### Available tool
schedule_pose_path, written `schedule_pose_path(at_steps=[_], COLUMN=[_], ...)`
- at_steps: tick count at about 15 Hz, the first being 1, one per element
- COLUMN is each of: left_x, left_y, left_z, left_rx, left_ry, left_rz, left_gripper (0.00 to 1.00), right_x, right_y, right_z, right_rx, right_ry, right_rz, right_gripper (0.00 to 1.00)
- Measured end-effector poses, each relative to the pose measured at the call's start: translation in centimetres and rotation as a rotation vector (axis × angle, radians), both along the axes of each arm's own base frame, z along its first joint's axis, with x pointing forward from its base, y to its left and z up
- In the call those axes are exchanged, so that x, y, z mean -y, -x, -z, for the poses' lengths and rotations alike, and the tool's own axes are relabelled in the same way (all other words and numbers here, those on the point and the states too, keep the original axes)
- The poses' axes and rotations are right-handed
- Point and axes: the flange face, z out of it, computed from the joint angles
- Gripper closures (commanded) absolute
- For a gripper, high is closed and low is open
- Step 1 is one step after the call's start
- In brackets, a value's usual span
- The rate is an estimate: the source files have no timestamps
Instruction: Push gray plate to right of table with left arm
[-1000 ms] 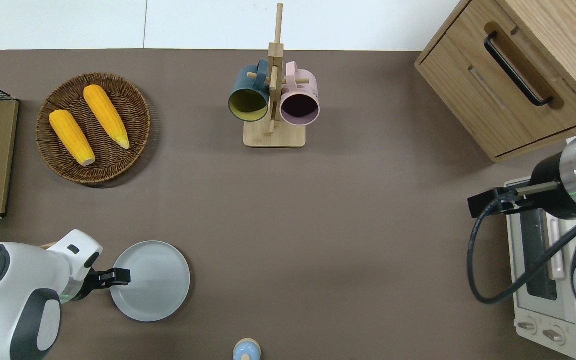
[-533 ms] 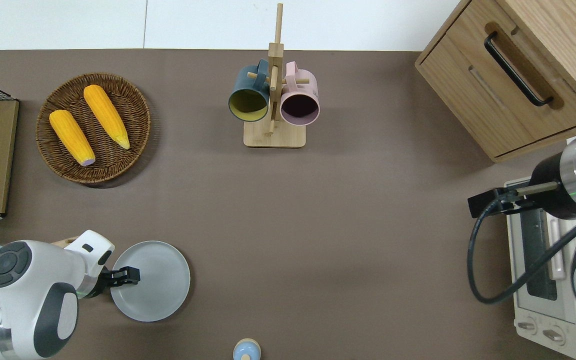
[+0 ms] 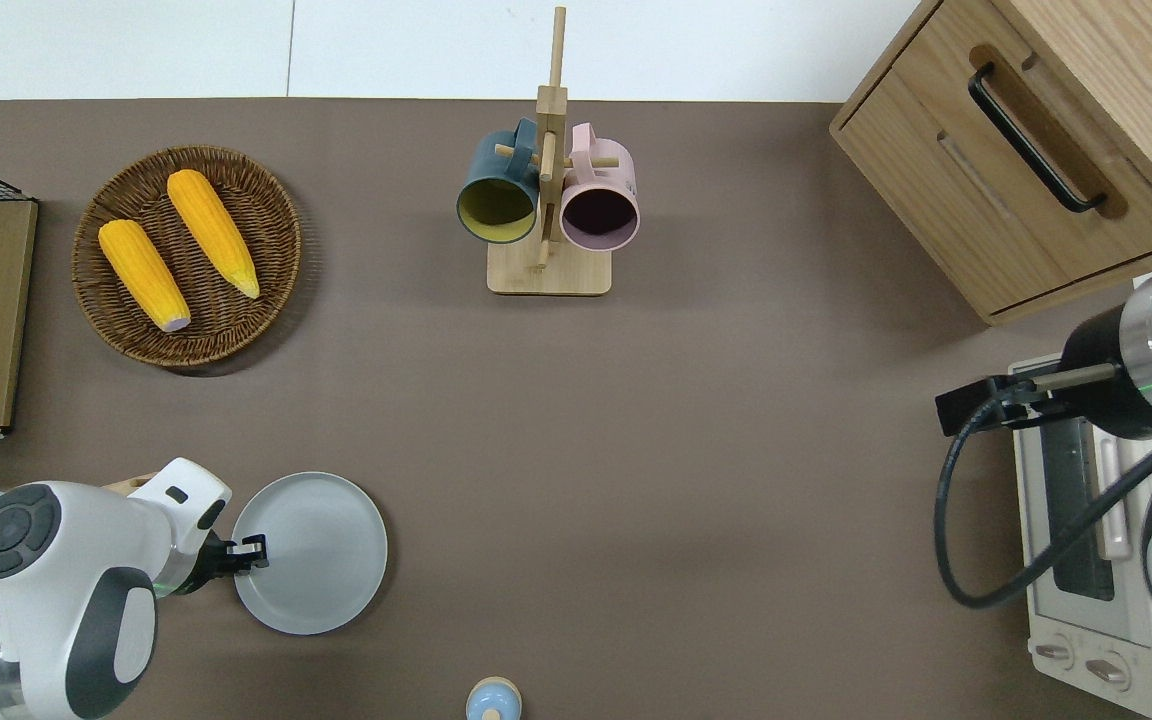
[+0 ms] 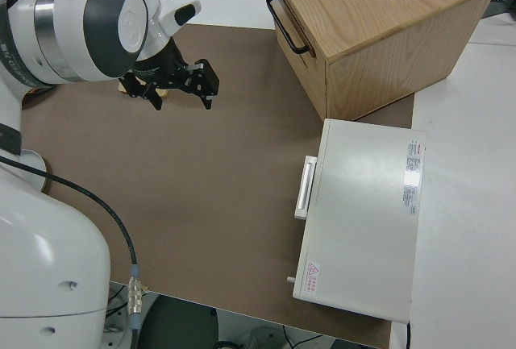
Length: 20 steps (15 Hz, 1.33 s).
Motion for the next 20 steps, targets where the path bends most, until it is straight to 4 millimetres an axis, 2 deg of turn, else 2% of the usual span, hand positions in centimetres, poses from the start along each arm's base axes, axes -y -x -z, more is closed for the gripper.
schedule_pose_path(at_steps=[15, 18, 20], left_x=[0.4, 1.8, 3.9], left_y=[0.0, -0.1, -0.1], left_z=[-0.1, -0.2, -0.1], left_rx=[0.002, 0.004, 0.001], left_ry=[0.001, 0.016, 0.021], left_rz=[0.014, 0.009, 0.003], left_gripper=[1.0, 1.0, 1.0], right_x=[0.0, 0.0, 0.0], right_y=[0.0, 0.0, 0.0], right_z=[0.0, 0.0, 0.0], right_rx=[0.0, 0.0, 0.0], right_ry=[0.0, 0.0, 0.0], right_rz=[0.0, 0.0, 0.0], right_gripper=[0.017, 0.017, 0.017])
